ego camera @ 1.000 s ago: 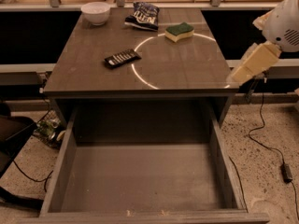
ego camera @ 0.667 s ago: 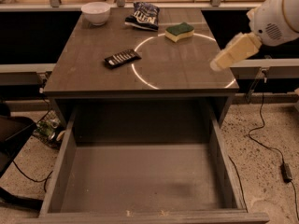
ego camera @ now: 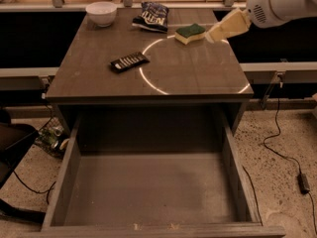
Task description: Place sponge into top drawer
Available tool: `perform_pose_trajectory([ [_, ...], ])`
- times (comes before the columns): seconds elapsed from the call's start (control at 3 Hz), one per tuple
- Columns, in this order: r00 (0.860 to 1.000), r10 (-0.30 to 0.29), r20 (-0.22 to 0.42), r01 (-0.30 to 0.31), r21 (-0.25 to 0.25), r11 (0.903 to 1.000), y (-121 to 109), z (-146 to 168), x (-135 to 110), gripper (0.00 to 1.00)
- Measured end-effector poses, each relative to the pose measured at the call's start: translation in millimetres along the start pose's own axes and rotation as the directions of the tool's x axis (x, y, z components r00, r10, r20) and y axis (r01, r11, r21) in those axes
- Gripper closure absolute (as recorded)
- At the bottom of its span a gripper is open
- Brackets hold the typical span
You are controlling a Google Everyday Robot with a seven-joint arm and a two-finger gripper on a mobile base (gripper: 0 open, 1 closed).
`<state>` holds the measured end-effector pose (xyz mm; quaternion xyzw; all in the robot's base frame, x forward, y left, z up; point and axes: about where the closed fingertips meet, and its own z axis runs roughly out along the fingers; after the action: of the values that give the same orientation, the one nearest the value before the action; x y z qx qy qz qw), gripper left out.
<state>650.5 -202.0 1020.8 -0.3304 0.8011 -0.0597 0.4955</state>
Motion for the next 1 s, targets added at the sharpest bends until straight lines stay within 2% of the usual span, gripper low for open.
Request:
perform_pose_trajectory([
  [0.33,0.998,0.023,0.054,-0.028,0.076,0.9967,-19,-1,-15,0.00],
  [0.67,0.998,0.023,0.054,-0.027,0.076,0.9967,-19,-1,-15,0.00],
  [1.0,0.995,0.037,0.095,-0.046,0.097,0.9942,-19,13,-21,0.00],
])
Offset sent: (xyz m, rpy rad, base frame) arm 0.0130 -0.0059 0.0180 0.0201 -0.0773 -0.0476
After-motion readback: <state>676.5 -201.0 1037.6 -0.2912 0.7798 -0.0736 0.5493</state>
